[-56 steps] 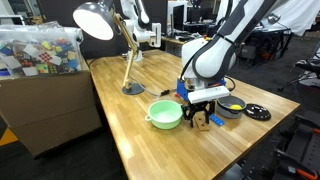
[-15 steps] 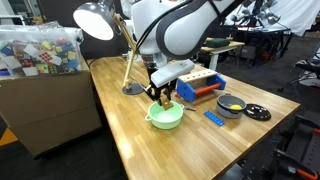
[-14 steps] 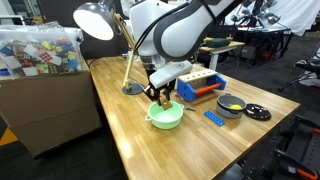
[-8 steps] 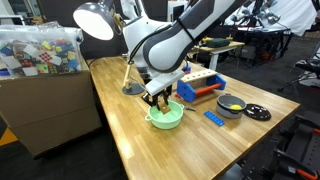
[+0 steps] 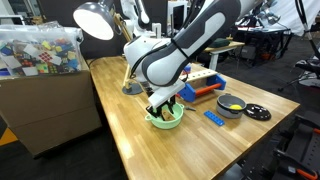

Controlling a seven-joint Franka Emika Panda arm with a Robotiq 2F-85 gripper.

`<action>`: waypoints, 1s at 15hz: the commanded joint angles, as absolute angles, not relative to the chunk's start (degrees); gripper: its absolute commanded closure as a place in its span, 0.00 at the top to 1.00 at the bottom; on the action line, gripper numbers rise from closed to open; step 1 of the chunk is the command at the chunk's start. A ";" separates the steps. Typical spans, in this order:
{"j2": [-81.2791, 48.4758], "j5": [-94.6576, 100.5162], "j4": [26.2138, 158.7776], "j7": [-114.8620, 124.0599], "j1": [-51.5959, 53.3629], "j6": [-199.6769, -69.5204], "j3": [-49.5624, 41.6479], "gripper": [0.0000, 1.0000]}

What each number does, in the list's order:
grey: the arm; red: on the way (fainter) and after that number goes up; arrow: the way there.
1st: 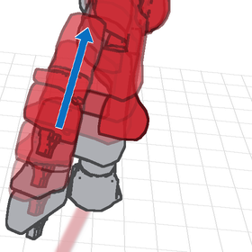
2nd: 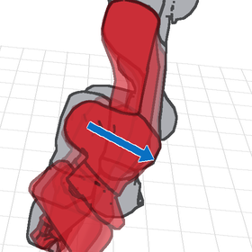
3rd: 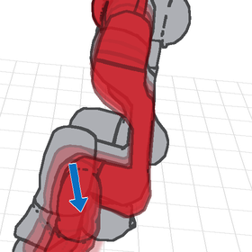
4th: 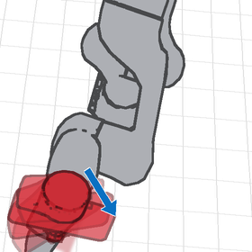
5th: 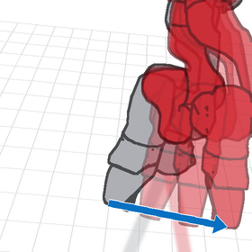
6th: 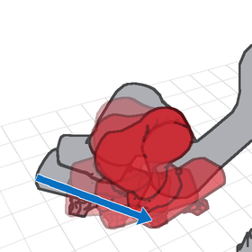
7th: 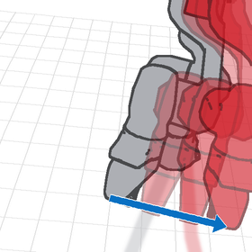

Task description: Pick the wooden object on the table and put it in the green bowl

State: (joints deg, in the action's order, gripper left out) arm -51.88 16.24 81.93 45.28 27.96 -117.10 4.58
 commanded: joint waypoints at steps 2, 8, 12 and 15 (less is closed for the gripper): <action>-50.89 15.34 81.42 44.77 28.91 -115.00 3.42 0.89; -47.49 16.16 85.04 46.64 29.16 -116.65 2.47 1.00; -42.51 17.68 90.85 48.89 29.22 -118.54 1.32 1.00; -36.13 17.75 97.31 48.25 28.45 -118.94 2.23 1.00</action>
